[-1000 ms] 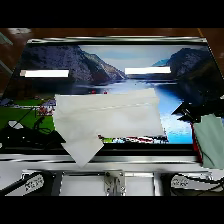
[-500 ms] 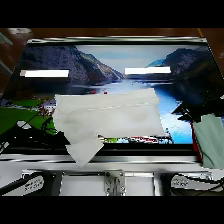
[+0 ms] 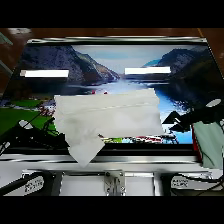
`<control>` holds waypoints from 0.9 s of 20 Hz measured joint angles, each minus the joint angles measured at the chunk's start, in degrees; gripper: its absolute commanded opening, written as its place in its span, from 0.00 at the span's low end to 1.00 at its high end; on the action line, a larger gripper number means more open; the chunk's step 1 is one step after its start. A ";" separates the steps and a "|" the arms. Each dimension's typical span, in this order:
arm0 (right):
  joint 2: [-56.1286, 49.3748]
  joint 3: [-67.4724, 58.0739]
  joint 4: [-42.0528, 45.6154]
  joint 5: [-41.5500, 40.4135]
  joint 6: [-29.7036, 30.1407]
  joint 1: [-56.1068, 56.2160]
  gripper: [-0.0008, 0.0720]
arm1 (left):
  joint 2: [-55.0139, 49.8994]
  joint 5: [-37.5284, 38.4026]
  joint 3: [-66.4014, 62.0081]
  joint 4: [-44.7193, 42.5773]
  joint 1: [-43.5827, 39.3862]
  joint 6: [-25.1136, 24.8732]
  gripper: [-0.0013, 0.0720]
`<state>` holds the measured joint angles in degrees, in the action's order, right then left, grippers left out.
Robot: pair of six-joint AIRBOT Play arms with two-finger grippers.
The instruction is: Fold the shirts.
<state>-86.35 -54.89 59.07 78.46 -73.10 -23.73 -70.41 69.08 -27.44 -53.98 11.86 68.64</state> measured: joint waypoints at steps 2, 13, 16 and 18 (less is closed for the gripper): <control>-1.16 1.36 0.00 -1.31 0.90 2.47 0.89 | 0.63 0.44 -0.07 0.00 0.00 -0.20 0.07; -0.52 -1.49 1.40 2.97 3.23 -1.01 0.89 | 2.21 1.42 -0.11 0.02 0.00 -0.50 0.07; -0.46 -0.28 1.33 3.54 3.15 -1.99 0.89 | 2.21 1.55 -0.11 0.02 0.00 -0.50 0.07; -0.90 1.31 1.03 2.36 3.04 -1.99 0.89 | 2.23 1.62 -0.11 0.04 0.00 -0.50 0.07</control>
<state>-87.24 -53.58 60.10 80.82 -70.06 -25.71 -68.18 70.70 -27.55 -53.93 11.86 68.14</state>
